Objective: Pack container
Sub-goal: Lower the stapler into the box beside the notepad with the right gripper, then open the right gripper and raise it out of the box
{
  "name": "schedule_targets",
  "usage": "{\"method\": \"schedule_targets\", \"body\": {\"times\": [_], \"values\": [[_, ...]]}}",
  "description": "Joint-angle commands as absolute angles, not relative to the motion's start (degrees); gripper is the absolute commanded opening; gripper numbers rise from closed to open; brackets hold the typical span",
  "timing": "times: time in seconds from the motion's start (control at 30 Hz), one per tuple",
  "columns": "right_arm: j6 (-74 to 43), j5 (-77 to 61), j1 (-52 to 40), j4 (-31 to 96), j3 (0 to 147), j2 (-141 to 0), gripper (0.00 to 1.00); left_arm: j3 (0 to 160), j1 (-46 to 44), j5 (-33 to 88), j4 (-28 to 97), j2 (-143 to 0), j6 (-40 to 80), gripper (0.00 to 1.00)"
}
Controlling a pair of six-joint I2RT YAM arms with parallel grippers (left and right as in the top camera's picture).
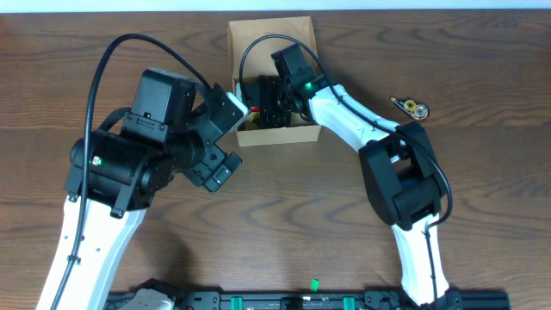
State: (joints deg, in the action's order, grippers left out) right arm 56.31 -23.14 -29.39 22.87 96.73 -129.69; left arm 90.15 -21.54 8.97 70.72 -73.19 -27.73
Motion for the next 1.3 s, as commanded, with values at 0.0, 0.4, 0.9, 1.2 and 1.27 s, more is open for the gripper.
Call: {"method": "schedule_targets", "body": {"times": [0.0, 0.4, 0.9, 1.2, 1.27], "values": [[56.2, -23.5, -29.8, 22.9, 97.4, -130.0, 0.73, 91.9, -21.4, 8.8, 70.9, -73.1, -28.3, 0.95], [56.2, -22.1, -29.6, 20.1, 97.4, -126.5, 0.43, 91.9, -21.4, 8.8, 70.9, -73.1, -28.3, 0.95], [49.7, -17.0, -27.9, 20.7, 97.4, -116.6, 0.01, 91.9, -21.4, 8.8, 70.9, -73.1, -28.3, 0.95], [21.5, -13.2, -24.4, 21.6, 97.4, -113.6, 0.01, 91.9, -21.4, 8.8, 70.9, -73.1, -28.3, 0.95], [7.2, -10.3, -22.9, 22.4, 97.4, -111.7, 0.01, 91.9, -21.4, 8.8, 70.9, -73.1, -28.3, 0.95]]}}
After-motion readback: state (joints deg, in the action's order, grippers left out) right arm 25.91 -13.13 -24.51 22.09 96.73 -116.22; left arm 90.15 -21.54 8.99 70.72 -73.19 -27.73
